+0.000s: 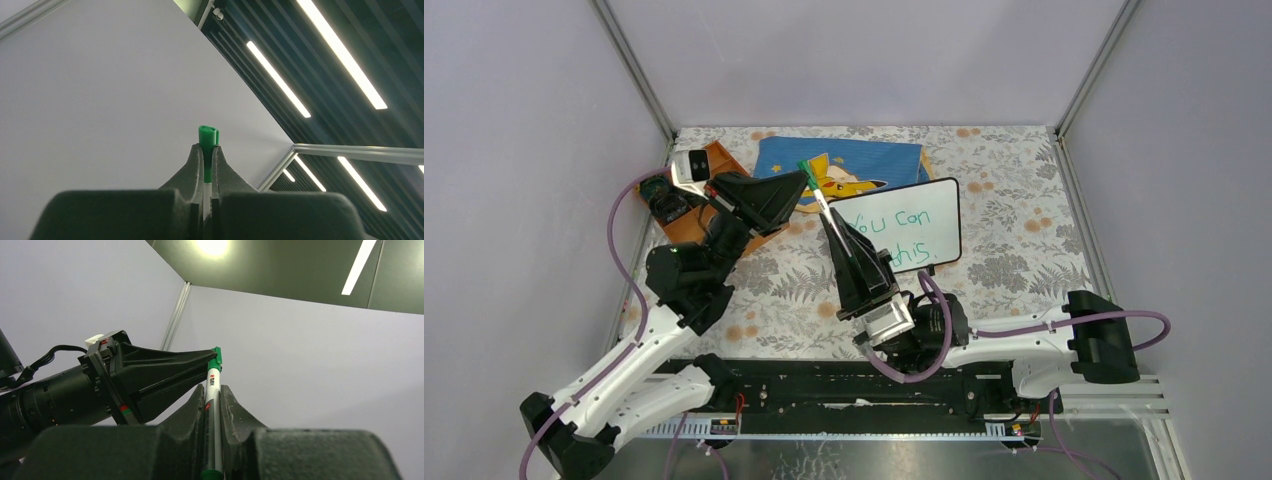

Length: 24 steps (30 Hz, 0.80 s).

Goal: Write a sentence on the whiteboard
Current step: Close the whiteboard marker at the center of the board.

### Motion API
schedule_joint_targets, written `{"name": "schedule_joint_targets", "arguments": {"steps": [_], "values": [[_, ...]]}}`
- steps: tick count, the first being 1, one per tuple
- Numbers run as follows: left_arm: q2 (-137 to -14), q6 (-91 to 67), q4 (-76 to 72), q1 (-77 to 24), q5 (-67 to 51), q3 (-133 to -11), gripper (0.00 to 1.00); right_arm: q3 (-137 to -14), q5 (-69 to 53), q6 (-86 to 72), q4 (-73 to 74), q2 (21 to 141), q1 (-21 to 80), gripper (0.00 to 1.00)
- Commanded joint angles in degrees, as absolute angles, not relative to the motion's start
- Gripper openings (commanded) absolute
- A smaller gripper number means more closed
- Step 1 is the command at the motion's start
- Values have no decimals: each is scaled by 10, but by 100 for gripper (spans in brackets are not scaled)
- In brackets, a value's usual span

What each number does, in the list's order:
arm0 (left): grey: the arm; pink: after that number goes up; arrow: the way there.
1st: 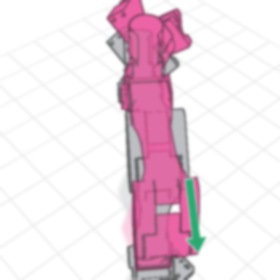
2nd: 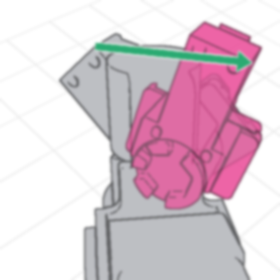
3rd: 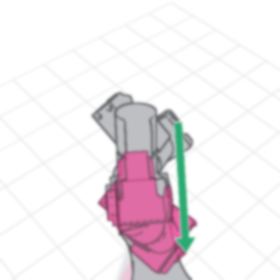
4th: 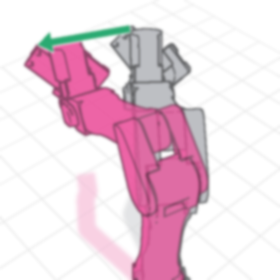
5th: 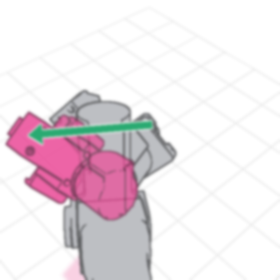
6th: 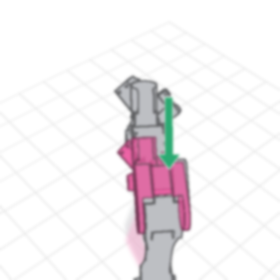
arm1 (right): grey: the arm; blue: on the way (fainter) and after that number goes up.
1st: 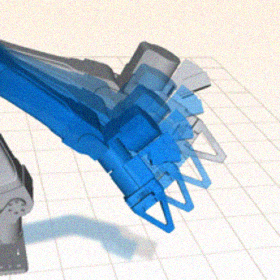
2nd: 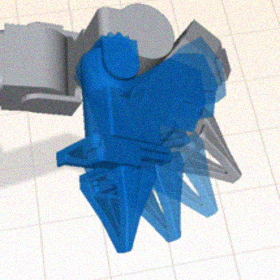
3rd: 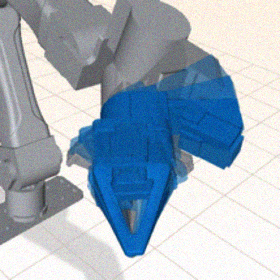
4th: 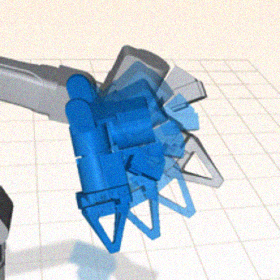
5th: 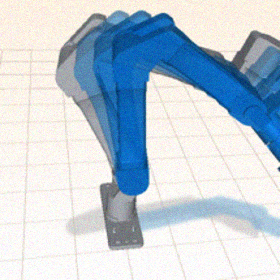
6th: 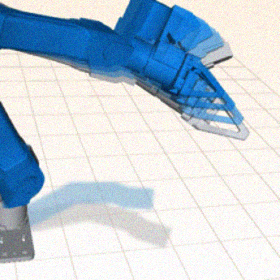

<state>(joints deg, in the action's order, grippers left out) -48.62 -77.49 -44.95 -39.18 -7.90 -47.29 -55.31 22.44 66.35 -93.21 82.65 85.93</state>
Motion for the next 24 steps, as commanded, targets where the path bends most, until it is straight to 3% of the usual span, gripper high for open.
{"name": "schedule_joint_targets", "arguments": {"steps": [1, 7, 18, 24], "values": [[-483, -749, -420, -398, -138, -488, 0, -574, 177, 643, -979, 837, 861, 0], [-469, -728, -391, -398, -122, -496, 21, -568, 177, 641, -978, 830, 861, 0], [-465, -720, -381, -398, -111, -498, 30, -563, 173, 644, -978, 827, 861, 0], [-461, -708, -364, -398, -99, -505, 67, -556, 171, 639, -979, 819, 861, 0]]}}
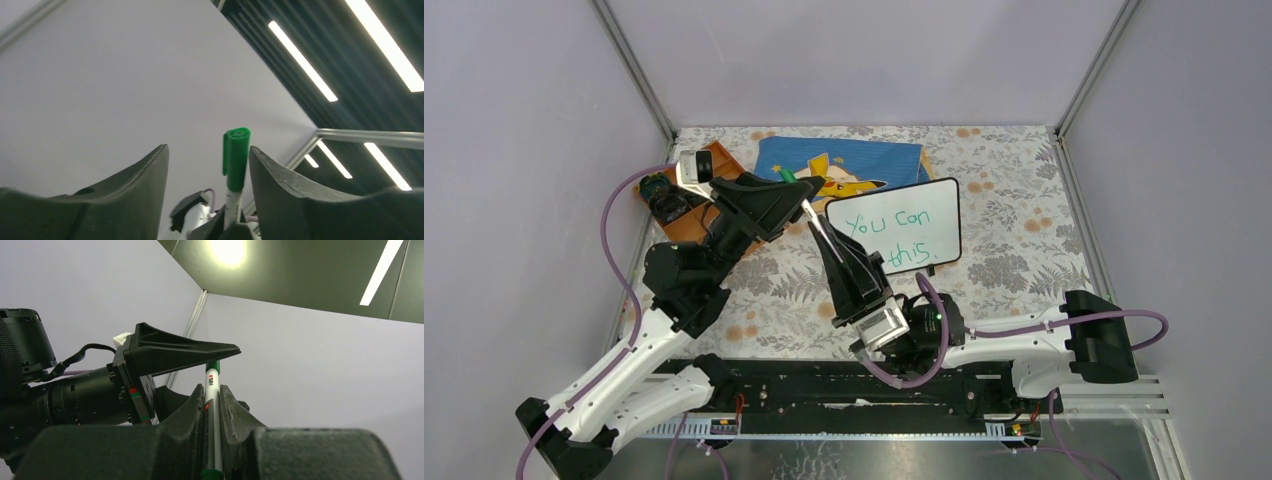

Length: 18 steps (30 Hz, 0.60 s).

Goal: Write a sentence on the whiteboard
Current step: Close the whiteboard marker at the center of the board.

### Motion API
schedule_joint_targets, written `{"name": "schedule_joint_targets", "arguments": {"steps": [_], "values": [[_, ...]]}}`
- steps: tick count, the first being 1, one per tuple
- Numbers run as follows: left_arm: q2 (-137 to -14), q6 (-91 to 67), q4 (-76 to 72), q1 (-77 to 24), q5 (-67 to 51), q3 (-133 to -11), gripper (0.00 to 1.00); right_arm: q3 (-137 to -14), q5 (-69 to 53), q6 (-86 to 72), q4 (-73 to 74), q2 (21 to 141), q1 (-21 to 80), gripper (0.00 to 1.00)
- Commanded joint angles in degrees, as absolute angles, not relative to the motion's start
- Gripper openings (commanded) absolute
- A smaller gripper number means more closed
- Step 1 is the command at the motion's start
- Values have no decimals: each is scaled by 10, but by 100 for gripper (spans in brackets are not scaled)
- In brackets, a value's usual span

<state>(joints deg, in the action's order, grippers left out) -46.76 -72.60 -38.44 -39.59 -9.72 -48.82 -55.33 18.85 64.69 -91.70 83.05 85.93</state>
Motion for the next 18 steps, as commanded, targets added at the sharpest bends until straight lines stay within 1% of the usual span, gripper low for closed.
{"name": "schedule_joint_targets", "arguments": {"steps": [1, 2, 3, 7, 10, 18], "values": [[-460, -706, -360, -398, -95, -507, 72, -554, 171, 637, -978, 817, 861, 0], [-458, -703, -356, -398, -92, -509, 76, -551, 172, 637, -978, 815, 862, 0], [-457, -700, -353, -398, -88, -510, 77, -549, 173, 635, -978, 813, 862, 0], [-448, -689, -344, -398, -66, -512, 76, -541, 177, 628, -977, 805, 862, 0], [-443, -682, -343, -398, -57, -513, 71, -535, 180, 622, -977, 799, 861, 0], [-432, -676, -338, -398, -46, -511, 51, -523, 191, 616, -980, 790, 861, 0]]}}
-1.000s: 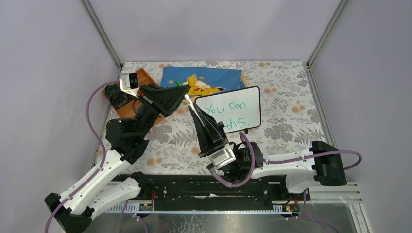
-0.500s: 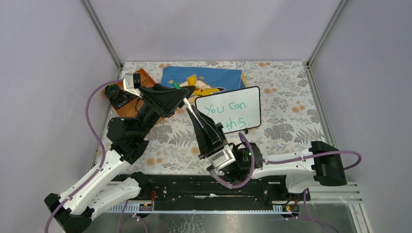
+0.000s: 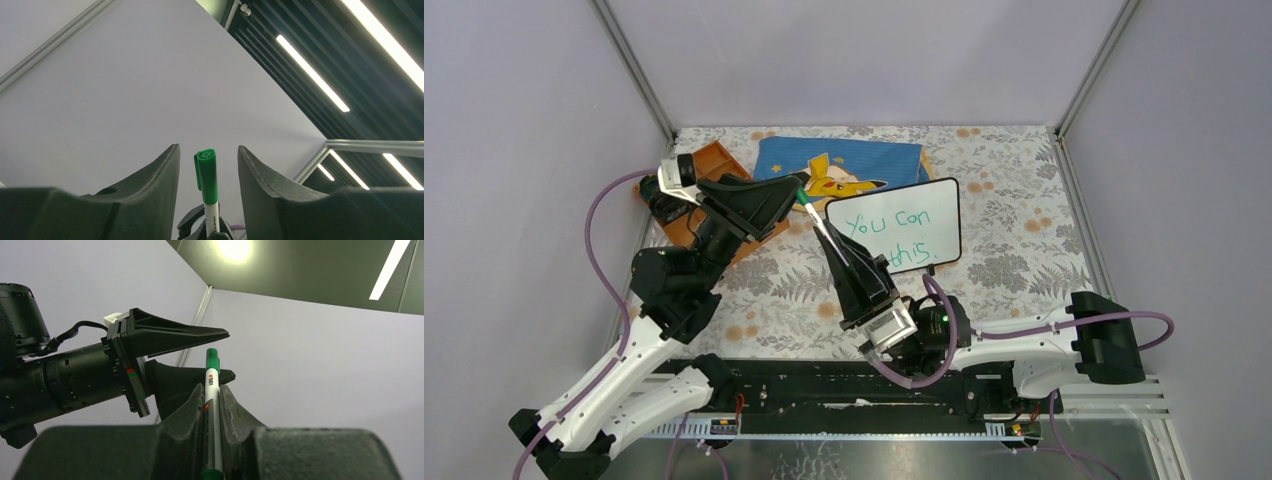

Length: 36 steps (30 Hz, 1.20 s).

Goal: Write a sentence on the whiteboard
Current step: Close the whiteboard marker at the center of the board.

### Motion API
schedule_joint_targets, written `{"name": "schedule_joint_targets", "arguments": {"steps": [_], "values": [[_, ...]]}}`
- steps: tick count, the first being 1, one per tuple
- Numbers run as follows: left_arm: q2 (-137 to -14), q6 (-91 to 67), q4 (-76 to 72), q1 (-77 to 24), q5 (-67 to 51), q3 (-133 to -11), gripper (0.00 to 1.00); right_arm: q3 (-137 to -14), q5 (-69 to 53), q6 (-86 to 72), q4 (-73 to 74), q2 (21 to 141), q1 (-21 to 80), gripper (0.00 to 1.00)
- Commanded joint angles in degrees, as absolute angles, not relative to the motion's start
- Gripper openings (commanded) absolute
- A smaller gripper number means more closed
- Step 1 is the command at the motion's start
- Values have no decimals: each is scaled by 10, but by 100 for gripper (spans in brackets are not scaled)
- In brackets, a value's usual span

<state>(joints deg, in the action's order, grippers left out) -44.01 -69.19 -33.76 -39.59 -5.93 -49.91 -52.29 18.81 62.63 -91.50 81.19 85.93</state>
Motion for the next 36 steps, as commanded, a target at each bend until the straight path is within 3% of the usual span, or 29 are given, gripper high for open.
{"name": "schedule_joint_targets", "arguments": {"steps": [1, 11, 31, 36], "values": [[-432, -676, -337, -398, -46, -510, 49, -522, 191, 616, -980, 789, 861, 0], [-433, -672, -332, -398, -47, -510, 36, -515, 196, 617, -976, 786, 861, 0], [-443, -683, -311, -398, -74, -508, 0, -524, 208, 647, -961, 797, 862, 0], [-450, -691, -315, -398, -85, -506, 0, -526, 212, 652, -957, 798, 861, 0]]}}
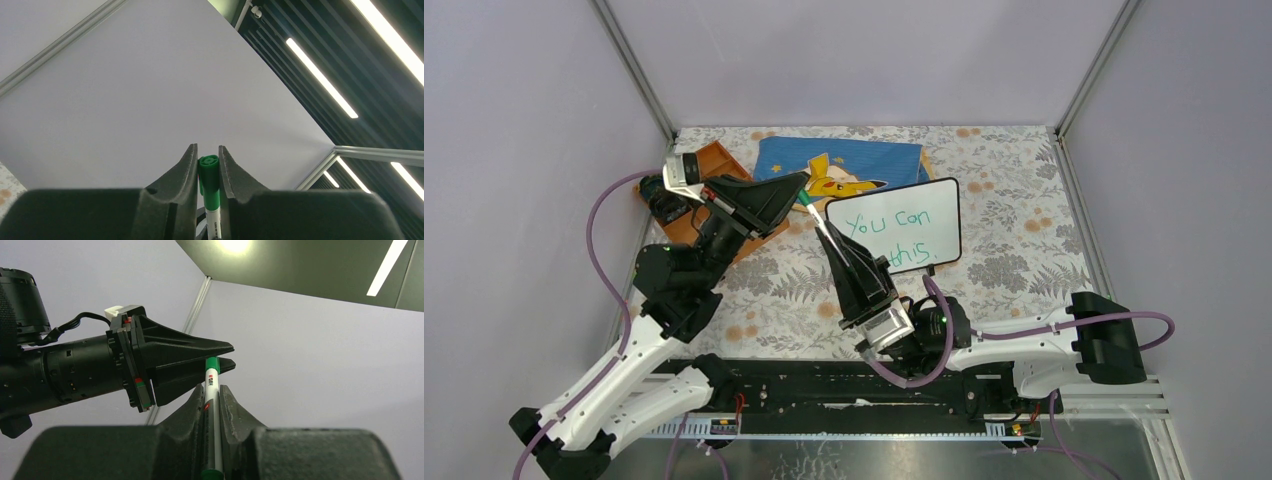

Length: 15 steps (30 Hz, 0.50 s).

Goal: Write a sentence on the whiteboard
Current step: Close the whiteboard marker at the center of the board.

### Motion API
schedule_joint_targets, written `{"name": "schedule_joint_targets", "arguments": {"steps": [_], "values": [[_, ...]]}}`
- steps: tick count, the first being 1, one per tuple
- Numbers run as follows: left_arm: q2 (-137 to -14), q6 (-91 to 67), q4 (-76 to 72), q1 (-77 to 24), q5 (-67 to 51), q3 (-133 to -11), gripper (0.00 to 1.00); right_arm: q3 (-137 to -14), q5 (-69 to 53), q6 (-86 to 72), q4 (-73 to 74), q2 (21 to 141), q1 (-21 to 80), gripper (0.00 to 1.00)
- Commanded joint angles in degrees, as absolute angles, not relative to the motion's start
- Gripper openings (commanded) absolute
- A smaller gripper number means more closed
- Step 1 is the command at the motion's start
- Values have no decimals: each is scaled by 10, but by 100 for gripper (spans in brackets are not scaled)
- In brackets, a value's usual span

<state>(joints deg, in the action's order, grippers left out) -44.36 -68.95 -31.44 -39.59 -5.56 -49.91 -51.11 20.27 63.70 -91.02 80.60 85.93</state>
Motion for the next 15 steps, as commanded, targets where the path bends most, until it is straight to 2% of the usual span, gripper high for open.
{"name": "schedule_joint_targets", "arguments": {"steps": [1, 15], "values": [[-451, -694, -316, -398, -86, -505, 0, -526, 211, 652, -958, 798, 861, 0], [-479, -718, -342, -421, -131, -502, 0, -544, 222, 666, -954, 812, 857, 0]]}}
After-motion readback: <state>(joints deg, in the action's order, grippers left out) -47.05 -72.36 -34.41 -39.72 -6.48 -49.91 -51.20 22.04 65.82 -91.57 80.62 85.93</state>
